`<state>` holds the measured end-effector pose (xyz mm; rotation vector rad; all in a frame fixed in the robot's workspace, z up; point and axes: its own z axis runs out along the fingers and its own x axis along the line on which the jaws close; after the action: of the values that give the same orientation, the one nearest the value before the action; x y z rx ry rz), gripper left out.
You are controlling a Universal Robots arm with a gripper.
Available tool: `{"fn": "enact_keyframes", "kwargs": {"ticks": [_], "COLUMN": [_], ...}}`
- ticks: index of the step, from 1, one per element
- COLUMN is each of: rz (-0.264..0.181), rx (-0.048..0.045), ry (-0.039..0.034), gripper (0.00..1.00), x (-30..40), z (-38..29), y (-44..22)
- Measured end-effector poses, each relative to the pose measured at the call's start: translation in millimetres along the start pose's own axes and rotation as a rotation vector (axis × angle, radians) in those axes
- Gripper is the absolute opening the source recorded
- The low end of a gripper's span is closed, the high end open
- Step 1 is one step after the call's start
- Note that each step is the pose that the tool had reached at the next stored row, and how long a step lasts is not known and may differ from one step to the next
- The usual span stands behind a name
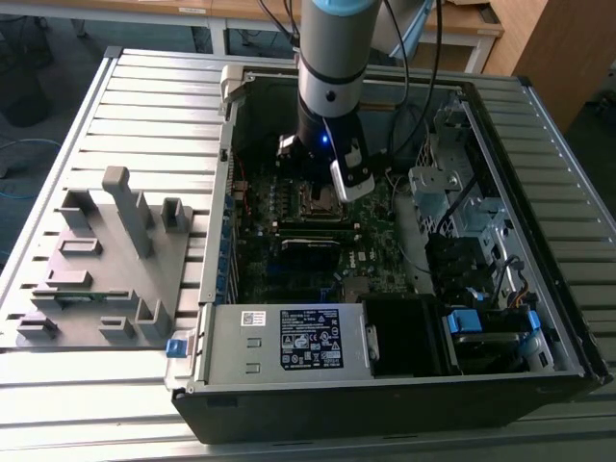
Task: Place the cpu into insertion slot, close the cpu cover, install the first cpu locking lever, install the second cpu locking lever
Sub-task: 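Install the second cpu locking lever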
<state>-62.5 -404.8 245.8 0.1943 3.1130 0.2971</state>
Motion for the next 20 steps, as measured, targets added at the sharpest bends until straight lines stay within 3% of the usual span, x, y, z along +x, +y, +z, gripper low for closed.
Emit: {"fn": "enact_keyframes", "kwargs": {"ticks": [8, 14, 20], "rz": [0.000, 0.000, 0.000], "rx": [0.0001, 0.0000, 0.0000], "ry": [0.0001, -0.0002, -0.0005], "gripper": [0.10, 0.10, 0.10], "x": [-0.3, 0.8, 7.0], "z": [1.0, 6.2, 10.5], "y": [-2.3, -5.0, -7.8]}}
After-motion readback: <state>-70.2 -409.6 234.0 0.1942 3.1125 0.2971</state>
